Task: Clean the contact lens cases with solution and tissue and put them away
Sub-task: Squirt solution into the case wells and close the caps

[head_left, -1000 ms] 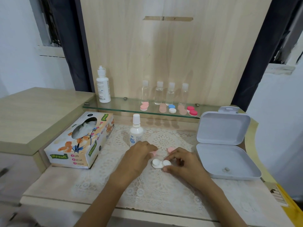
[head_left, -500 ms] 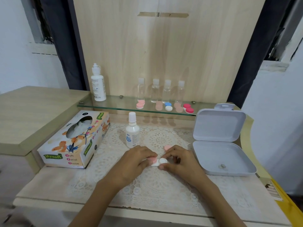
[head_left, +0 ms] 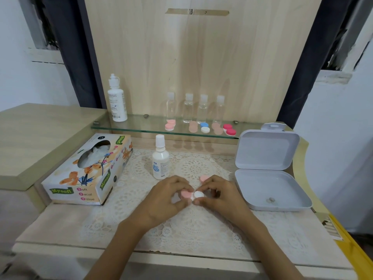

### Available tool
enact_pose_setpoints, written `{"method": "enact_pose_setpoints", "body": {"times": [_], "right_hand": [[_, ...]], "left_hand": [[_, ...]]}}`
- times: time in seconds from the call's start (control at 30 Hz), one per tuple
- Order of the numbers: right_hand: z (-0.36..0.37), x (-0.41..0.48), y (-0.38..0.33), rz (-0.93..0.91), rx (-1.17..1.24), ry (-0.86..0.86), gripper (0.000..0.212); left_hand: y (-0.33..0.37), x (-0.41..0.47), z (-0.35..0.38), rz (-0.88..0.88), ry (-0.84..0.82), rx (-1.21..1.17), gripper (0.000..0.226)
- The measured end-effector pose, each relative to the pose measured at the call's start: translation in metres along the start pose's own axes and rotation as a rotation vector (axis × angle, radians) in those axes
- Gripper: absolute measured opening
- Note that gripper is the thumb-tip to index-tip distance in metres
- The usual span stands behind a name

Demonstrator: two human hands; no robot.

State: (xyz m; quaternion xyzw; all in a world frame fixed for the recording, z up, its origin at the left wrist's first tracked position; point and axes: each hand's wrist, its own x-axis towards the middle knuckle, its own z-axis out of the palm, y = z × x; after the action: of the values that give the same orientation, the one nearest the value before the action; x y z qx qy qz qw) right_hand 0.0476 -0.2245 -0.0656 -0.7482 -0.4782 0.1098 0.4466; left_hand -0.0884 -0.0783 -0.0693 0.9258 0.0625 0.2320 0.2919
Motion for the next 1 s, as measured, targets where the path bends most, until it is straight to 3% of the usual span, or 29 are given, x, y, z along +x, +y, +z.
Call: {"method": "enact_pose_setpoints", "body": {"times": [0.17, 0.37, 0.5, 0.6, 0.87, 1.0], "right_hand": [[0.001, 0.0, 0.001, 0.011, 0.004, -0.005, 0.023], [0.001, 0.001, 0.002, -0.002, -0.014, 0.006, 0.025], [0.0, 0.001, 0.001, -0.01, -0.016, 0.006, 0.024], [0.001, 0.0, 0.001, -0.005, -0.01, 0.007, 0.023], [0.002, 0.002, 0.004, -0.016, -0.016, 0.004, 0.026], [0.001, 0.002, 0.004, -0.014, -0.017, 0.006, 0.025]], "left_hand": [[0.003, 0.001, 0.003, -0.052, 0.029, -0.056, 0.017], [-0.001, -0.007, 0.006, -0.005, -0.028, -0.114, 0.033], [0.002, -0.008, 0.007, -0.062, 0.076, -0.171, 0.033], [0.001, -0.004, 0.007, -0.12, 0.114, -0.142, 0.036], [0.0, -0.005, 0.0, -0.048, -0.005, -0.147, 0.036], [0.004, -0.002, 0.003, -0.117, 0.079, -0.128, 0.036]]}}
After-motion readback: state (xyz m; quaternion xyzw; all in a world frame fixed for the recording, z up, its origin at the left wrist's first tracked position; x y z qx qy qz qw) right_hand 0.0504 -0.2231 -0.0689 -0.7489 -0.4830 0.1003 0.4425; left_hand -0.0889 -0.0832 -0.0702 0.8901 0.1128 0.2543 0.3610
